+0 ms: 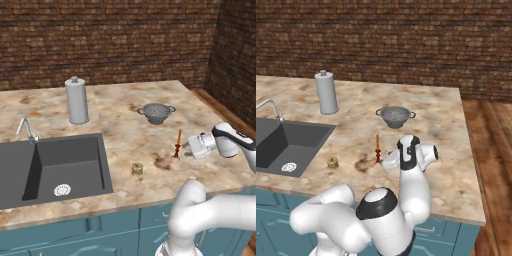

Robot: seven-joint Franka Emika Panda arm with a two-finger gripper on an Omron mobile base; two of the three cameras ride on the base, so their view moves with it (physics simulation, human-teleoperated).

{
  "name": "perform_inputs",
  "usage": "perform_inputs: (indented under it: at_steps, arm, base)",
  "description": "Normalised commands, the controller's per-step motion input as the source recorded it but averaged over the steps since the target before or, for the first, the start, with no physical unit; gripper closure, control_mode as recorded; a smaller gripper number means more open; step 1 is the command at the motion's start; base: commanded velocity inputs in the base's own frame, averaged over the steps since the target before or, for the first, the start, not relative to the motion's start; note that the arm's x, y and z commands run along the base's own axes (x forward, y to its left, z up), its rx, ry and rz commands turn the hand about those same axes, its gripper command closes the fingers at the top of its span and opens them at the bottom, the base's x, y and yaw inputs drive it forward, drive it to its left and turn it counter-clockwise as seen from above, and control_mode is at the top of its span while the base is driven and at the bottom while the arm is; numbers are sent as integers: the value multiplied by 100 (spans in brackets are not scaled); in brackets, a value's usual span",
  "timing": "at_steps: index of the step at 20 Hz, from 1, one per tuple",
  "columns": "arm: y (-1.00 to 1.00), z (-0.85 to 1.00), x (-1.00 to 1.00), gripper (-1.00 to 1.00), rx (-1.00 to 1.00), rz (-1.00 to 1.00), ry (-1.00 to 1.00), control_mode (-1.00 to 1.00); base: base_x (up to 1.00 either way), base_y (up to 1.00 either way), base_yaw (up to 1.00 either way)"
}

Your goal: Pick the candle and candle from the dining table and place them in the open cabinet. Close the cabinet after placing the objects.

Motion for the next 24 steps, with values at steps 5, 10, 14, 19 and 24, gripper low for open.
perform_inputs:
  at_steps: [5,10,14,19,24]
  arm:
    - [3,-7,17,-100,0,-4,5,-100]
    - [6,-13,18,-100,0,-4,6,-100]
    - [2,-6,8,-100,0,-4,3,-100]
    - [5,-1,0,-100,0,-5,1,-100]
    - [21,-3,0,-100,0,-5,3,-100]
  base:
    - [0,0,0]
    - [0,0,0]
    - [0,0,0]
    - [0,0,0]
    - [0,0,0]
